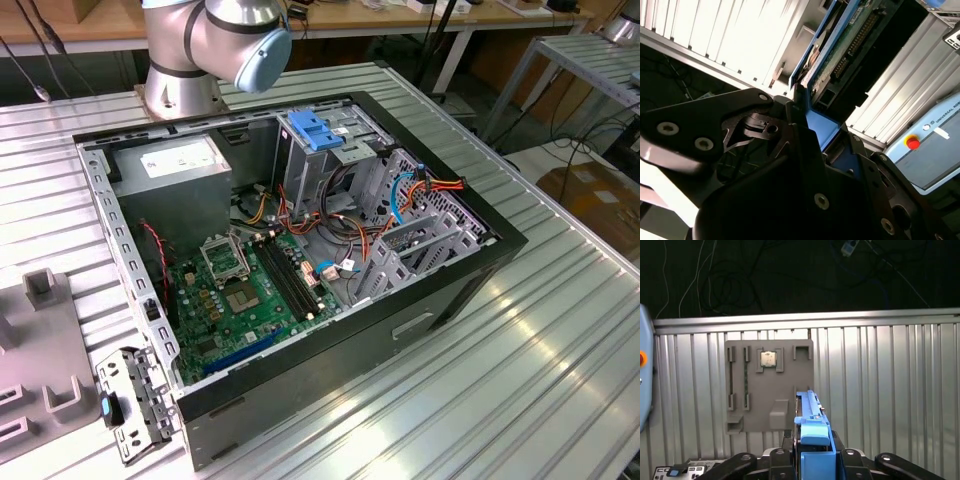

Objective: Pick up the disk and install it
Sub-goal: 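Pick up the disk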

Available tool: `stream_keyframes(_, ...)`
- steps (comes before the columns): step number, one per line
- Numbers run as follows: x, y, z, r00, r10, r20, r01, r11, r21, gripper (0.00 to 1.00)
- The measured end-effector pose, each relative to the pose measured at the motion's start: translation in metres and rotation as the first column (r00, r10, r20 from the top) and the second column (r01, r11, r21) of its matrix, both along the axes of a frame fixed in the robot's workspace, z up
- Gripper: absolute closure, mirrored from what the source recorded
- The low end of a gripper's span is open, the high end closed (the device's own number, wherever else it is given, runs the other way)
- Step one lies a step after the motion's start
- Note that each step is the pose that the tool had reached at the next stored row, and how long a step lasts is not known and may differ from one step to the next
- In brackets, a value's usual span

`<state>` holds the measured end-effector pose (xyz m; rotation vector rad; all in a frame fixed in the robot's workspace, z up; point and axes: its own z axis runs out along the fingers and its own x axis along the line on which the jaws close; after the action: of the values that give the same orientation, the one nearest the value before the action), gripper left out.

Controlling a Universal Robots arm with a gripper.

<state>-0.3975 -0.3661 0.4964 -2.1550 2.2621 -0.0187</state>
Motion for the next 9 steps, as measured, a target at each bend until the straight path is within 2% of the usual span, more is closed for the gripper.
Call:
stream_keyframes(6,0.0109,-0.0015,0.0000,1.0000,0.000,-0.0001,0.000,1.0000,0.0000,0.63)
stream_keyframes(9,0.0164,-0.0051,-0.0001,1.0000,0.000,0.0000,0.000,1.0000,0.0000,0.63)
